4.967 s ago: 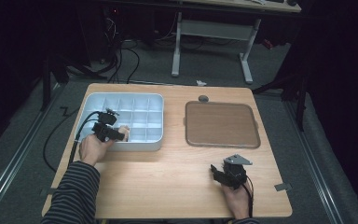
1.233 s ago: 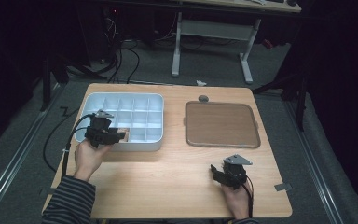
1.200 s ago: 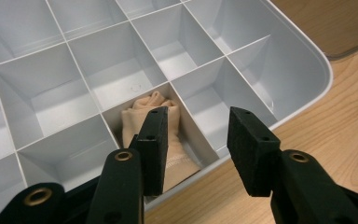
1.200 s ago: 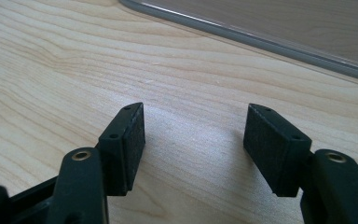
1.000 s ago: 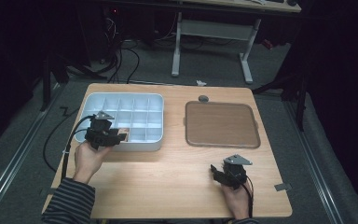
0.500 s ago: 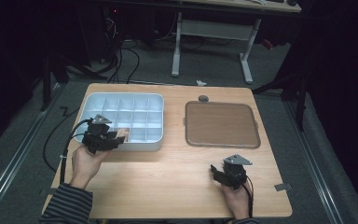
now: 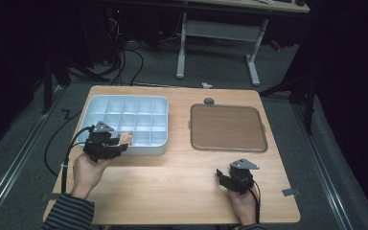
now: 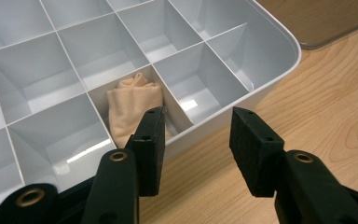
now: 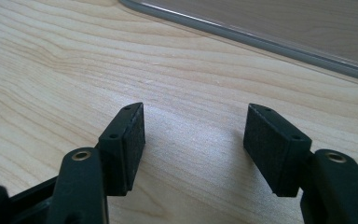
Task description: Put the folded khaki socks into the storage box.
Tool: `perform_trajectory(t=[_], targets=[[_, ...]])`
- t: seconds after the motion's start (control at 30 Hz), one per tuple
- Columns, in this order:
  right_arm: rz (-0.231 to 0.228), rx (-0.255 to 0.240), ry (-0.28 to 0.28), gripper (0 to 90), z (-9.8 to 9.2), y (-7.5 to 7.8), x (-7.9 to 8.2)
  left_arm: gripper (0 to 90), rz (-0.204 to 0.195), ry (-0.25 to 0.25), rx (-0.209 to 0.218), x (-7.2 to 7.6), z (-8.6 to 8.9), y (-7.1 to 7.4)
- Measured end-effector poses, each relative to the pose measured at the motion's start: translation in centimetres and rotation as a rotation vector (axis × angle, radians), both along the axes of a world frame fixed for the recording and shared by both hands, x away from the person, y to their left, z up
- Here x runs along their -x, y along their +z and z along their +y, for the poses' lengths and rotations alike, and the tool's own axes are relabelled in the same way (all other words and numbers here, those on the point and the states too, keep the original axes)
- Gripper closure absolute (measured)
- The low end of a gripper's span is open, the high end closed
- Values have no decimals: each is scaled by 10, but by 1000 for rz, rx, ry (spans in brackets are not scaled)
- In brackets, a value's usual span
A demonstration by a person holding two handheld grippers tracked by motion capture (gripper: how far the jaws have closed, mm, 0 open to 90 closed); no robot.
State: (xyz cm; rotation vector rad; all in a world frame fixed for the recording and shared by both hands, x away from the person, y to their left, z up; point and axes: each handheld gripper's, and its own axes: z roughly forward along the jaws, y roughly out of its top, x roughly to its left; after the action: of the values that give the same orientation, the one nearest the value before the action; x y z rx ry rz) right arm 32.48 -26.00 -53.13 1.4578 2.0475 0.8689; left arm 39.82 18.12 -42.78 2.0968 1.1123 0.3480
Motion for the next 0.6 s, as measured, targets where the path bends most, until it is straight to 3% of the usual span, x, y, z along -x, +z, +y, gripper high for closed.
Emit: perform_trajectory(t=[0.6], targets=[[0,1,0,388,0,0,0,528,-10,-19,25,14,-6,-7]])
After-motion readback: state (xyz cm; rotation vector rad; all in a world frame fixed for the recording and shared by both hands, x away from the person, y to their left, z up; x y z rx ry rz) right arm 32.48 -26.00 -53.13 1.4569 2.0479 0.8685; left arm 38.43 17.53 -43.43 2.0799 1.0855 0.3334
